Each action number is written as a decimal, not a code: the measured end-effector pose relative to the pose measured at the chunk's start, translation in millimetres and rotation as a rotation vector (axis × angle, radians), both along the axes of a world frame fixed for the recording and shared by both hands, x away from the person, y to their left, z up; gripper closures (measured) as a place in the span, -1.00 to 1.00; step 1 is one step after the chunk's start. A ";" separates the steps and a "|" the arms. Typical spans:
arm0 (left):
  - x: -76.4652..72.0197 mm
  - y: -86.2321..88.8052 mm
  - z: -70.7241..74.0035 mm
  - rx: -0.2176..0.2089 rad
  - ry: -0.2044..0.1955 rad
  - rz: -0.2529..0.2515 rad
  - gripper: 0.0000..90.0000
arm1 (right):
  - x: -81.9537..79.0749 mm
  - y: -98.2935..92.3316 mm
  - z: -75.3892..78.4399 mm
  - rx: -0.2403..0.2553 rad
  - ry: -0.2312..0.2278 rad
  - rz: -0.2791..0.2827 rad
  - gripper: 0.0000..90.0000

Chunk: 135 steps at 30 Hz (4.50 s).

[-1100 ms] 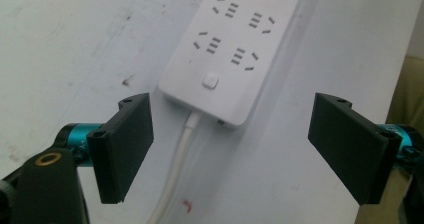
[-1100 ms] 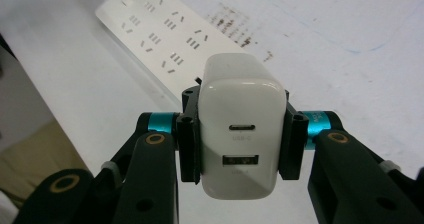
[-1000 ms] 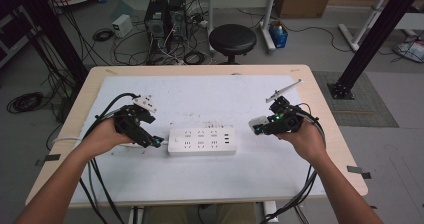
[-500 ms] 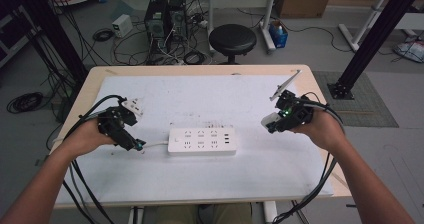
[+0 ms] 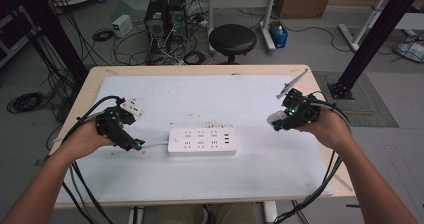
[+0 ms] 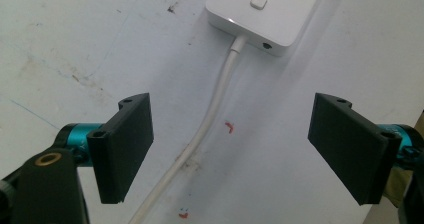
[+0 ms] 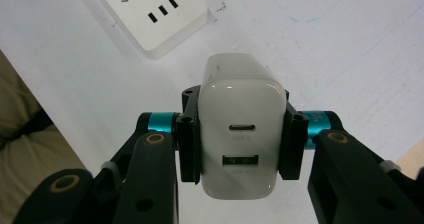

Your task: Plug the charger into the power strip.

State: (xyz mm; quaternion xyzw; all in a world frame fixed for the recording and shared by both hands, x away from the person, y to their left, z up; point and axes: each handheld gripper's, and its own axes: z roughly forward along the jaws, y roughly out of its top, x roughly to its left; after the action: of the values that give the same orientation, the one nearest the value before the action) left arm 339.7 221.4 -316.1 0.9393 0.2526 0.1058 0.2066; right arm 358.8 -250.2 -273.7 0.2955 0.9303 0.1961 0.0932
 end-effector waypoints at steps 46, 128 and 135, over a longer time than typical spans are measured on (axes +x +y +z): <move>4.8 6.2 -27.6 0.027 -0.007 0.004 -0.60 | 45.8 169.8 -52.8 -0.222 0.087 0.399 0.37; 13.5 16.0 -47.0 -0.020 0.036 0.003 -0.59 | 60.3 212.0 -102.1 -0.420 0.124 0.531 0.37; 13.1 17.4 -46.6 -0.024 0.030 0.012 -0.59 | 62.3 205.6 -98.4 -0.318 0.141 0.512 -0.28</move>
State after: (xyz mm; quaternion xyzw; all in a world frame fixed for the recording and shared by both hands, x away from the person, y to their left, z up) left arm 352.8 238.8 -362.7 0.9367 0.2626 0.0897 0.2134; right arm 421.0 -44.6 -372.1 0.0461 0.9977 0.0441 0.0212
